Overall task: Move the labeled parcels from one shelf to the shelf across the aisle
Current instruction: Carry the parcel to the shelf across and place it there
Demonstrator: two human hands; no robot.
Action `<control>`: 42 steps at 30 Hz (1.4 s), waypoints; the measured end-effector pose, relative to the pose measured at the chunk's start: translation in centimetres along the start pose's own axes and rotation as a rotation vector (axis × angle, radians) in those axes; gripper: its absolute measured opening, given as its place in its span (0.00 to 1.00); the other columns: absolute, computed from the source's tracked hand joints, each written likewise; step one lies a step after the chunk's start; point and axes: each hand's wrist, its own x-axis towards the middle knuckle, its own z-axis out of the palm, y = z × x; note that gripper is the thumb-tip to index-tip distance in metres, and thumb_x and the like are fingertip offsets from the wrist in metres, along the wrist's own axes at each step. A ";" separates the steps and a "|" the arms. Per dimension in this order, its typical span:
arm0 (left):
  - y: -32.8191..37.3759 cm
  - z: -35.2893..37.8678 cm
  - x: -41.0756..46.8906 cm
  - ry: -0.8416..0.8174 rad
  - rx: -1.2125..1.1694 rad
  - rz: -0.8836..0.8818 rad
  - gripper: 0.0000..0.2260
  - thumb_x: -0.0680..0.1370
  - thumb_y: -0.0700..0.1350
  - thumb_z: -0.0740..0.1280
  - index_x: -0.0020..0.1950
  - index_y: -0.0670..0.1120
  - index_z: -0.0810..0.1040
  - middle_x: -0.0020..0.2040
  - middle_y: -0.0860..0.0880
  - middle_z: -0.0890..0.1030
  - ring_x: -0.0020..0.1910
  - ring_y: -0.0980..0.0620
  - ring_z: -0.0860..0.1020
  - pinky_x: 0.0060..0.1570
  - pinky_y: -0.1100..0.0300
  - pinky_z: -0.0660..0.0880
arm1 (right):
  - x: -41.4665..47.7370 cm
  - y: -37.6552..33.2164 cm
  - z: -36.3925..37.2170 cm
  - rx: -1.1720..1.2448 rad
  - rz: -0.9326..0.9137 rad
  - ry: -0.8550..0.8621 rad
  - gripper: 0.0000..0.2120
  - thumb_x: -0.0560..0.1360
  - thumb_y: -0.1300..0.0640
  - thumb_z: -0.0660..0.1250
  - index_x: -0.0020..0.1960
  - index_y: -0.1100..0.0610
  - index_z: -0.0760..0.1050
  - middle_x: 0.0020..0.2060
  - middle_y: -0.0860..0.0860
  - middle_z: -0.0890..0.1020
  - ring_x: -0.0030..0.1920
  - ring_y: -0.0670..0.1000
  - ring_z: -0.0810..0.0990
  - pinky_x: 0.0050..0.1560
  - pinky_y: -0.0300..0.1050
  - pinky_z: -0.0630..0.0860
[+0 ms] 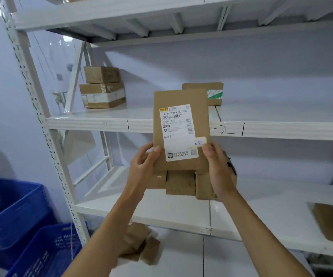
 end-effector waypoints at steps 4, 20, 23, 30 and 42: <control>1.9 -1.3 3.3 -0.029 -0.041 0.056 0.15 0.81 0.54 0.67 0.64 0.50 0.84 0.58 0.50 0.88 0.60 0.50 0.85 0.61 0.53 0.79 | 2.4 -1.6 2.9 -0.049 -0.057 0.052 0.21 0.82 0.40 0.58 0.71 0.46 0.71 0.60 0.42 0.83 0.56 0.31 0.80 0.50 0.27 0.75; 7.7 3.6 18.6 -0.207 -0.084 0.022 0.16 0.76 0.59 0.64 0.53 0.52 0.86 0.52 0.51 0.89 0.55 0.52 0.84 0.73 0.46 0.73 | 17.6 -8.3 0.7 -0.105 0.125 0.161 0.24 0.79 0.34 0.58 0.64 0.47 0.80 0.59 0.51 0.86 0.57 0.51 0.84 0.63 0.53 0.79; 7.5 5.0 19.6 -0.305 -0.043 0.032 0.20 0.77 0.67 0.61 0.58 0.59 0.85 0.58 0.55 0.88 0.63 0.54 0.83 0.75 0.50 0.70 | 18.8 -8.7 -0.3 -0.089 0.170 0.188 0.23 0.79 0.36 0.57 0.63 0.48 0.80 0.56 0.52 0.86 0.50 0.50 0.83 0.56 0.50 0.81; 6.8 7.6 20.6 -0.321 0.014 -0.007 0.17 0.83 0.63 0.58 0.53 0.59 0.84 0.53 0.58 0.89 0.63 0.53 0.83 0.75 0.52 0.70 | 20.9 -7.9 -2.3 -0.112 0.285 0.211 0.20 0.83 0.41 0.50 0.49 0.49 0.77 0.43 0.51 0.81 0.41 0.48 0.78 0.40 0.43 0.74; 5.2 7.8 21.0 -0.276 0.356 0.007 0.31 0.83 0.68 0.46 0.68 0.54 0.81 0.62 0.48 0.85 0.60 0.46 0.82 0.68 0.51 0.76 | 21.6 -5.4 -2.7 -0.234 0.321 0.094 0.41 0.65 0.20 0.55 0.62 0.48 0.81 0.60 0.52 0.85 0.61 0.55 0.82 0.70 0.59 0.74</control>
